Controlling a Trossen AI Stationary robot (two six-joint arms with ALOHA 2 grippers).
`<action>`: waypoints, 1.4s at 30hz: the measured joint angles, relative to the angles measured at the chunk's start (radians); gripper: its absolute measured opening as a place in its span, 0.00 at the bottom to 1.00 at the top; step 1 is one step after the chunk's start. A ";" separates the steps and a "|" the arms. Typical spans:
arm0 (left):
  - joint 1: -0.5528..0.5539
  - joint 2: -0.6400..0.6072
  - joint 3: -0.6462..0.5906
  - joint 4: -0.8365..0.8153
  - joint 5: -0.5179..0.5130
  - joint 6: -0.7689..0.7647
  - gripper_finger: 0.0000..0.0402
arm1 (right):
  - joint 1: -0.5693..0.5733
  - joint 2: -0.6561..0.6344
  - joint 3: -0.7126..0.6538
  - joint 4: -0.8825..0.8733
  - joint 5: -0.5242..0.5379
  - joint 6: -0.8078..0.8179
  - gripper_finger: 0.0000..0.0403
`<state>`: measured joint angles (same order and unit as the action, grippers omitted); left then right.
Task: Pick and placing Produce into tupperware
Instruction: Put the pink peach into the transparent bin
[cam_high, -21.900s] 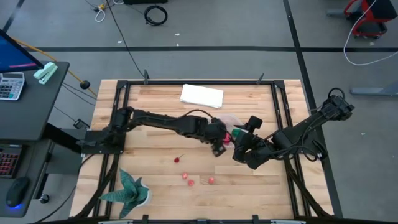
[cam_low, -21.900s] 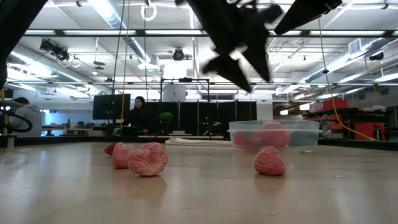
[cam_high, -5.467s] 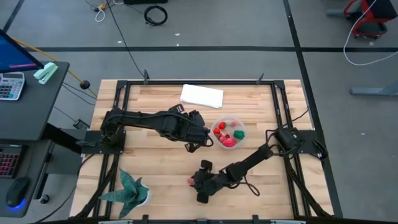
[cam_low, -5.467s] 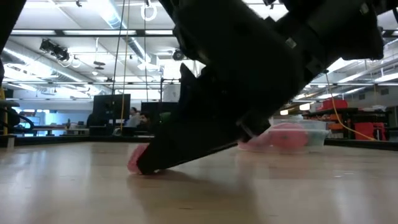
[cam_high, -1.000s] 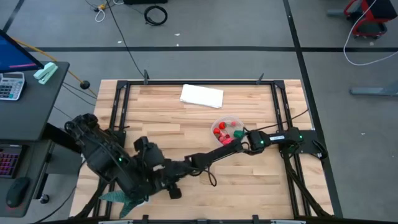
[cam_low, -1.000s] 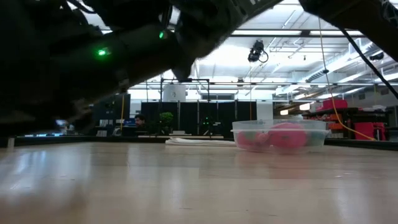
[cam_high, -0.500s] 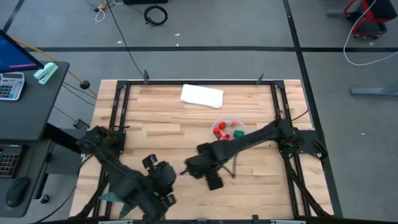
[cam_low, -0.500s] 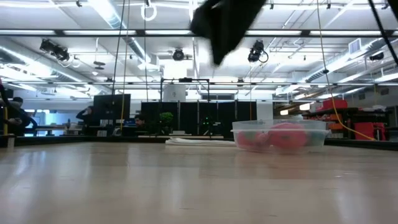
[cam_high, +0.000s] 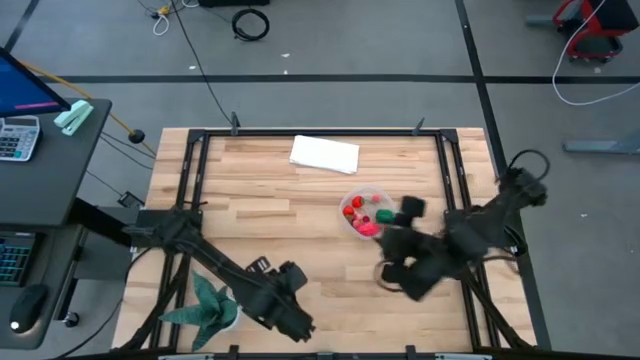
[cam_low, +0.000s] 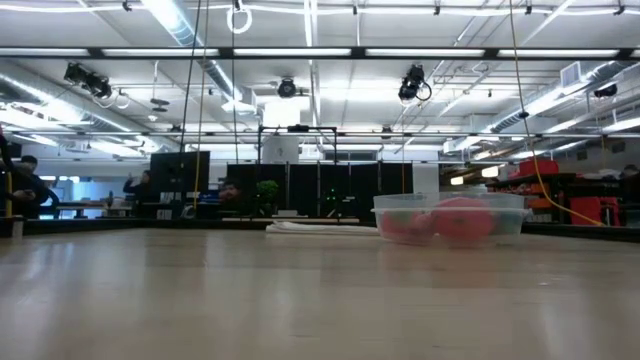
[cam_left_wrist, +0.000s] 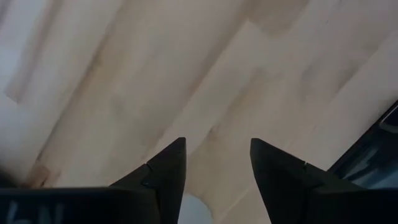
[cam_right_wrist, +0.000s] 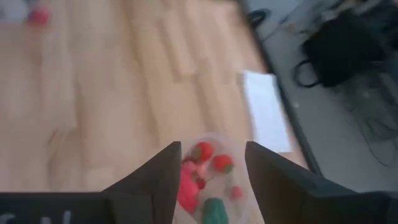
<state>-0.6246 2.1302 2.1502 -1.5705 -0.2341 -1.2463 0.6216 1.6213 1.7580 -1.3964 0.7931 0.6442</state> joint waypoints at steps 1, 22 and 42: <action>0.003 0.014 0.000 0.000 0.015 0.006 0.47 | 0.027 -0.038 -0.053 0.005 0.059 0.055 0.47; 0.095 0.081 -0.367 0.003 0.504 0.135 0.51 | 0.118 -0.450 -0.649 0.150 0.342 0.349 0.47; 0.091 0.077 -0.637 0.249 0.658 0.274 0.55 | 0.052 -0.455 -0.649 0.166 0.386 0.289 0.47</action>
<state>-0.5335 2.2074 1.5131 -1.3212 0.4235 -0.9719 0.6735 1.1667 1.1091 -1.2306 1.1790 0.9329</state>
